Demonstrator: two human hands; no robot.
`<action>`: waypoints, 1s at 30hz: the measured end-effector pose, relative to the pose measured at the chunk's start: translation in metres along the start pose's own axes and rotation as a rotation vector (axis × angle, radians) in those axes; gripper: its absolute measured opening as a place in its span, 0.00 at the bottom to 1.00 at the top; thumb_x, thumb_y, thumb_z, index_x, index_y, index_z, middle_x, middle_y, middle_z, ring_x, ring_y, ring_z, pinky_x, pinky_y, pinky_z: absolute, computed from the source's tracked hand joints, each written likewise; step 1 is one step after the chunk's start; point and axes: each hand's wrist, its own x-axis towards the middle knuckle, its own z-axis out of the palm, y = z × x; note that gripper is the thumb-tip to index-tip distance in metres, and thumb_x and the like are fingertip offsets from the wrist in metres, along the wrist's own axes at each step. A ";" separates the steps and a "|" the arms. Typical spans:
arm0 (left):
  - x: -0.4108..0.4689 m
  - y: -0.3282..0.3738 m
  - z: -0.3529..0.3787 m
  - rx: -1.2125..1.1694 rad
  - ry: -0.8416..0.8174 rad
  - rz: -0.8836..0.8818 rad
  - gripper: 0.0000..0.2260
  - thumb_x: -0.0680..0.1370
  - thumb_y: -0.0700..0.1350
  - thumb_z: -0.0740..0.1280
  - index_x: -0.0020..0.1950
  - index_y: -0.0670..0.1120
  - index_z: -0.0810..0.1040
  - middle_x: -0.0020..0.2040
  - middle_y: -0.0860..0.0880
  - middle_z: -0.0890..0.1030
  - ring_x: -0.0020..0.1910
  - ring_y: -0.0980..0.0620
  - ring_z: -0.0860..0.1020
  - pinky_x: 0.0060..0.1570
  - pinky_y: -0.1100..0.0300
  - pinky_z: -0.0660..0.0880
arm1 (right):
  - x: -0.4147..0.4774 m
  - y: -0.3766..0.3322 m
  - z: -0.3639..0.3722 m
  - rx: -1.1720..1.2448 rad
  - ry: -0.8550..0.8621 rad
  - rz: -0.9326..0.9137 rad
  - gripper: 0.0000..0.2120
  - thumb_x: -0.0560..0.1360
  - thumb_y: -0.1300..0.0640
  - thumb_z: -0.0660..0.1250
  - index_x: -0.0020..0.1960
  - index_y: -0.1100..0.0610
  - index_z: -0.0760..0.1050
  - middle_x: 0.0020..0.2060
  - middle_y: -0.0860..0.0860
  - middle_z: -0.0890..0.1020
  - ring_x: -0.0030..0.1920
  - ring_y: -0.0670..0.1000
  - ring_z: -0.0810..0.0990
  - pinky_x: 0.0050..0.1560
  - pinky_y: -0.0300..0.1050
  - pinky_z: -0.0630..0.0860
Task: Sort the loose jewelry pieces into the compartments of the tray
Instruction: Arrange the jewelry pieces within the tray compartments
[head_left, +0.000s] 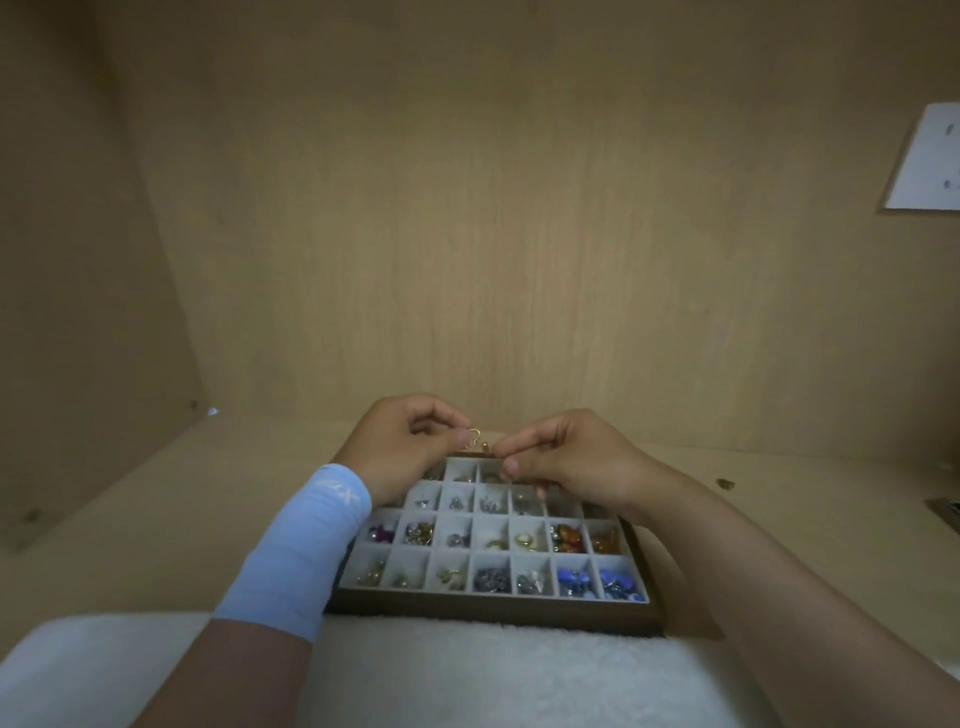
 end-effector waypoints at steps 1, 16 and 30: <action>0.000 -0.003 -0.005 -0.019 0.041 0.011 0.02 0.72 0.43 0.75 0.42 0.51 0.85 0.41 0.52 0.86 0.42 0.55 0.83 0.47 0.63 0.77 | 0.005 -0.002 0.005 -0.019 0.013 0.007 0.06 0.75 0.62 0.74 0.52 0.58 0.85 0.41 0.52 0.88 0.33 0.47 0.80 0.35 0.37 0.78; 0.008 -0.053 -0.024 0.125 0.243 -0.041 0.04 0.71 0.49 0.74 0.38 0.57 0.82 0.36 0.59 0.82 0.38 0.59 0.79 0.47 0.57 0.79 | 0.074 -0.020 0.066 -0.428 0.067 0.048 0.06 0.73 0.53 0.74 0.40 0.54 0.86 0.31 0.47 0.85 0.34 0.45 0.83 0.35 0.40 0.79; 0.007 -0.051 -0.014 0.628 0.164 0.055 0.01 0.75 0.53 0.69 0.45 0.59 0.81 0.49 0.58 0.76 0.55 0.53 0.69 0.55 0.58 0.65 | 0.061 -0.011 0.063 -0.637 0.118 -0.006 0.09 0.76 0.57 0.67 0.43 0.48 0.85 0.40 0.42 0.84 0.44 0.42 0.81 0.51 0.46 0.80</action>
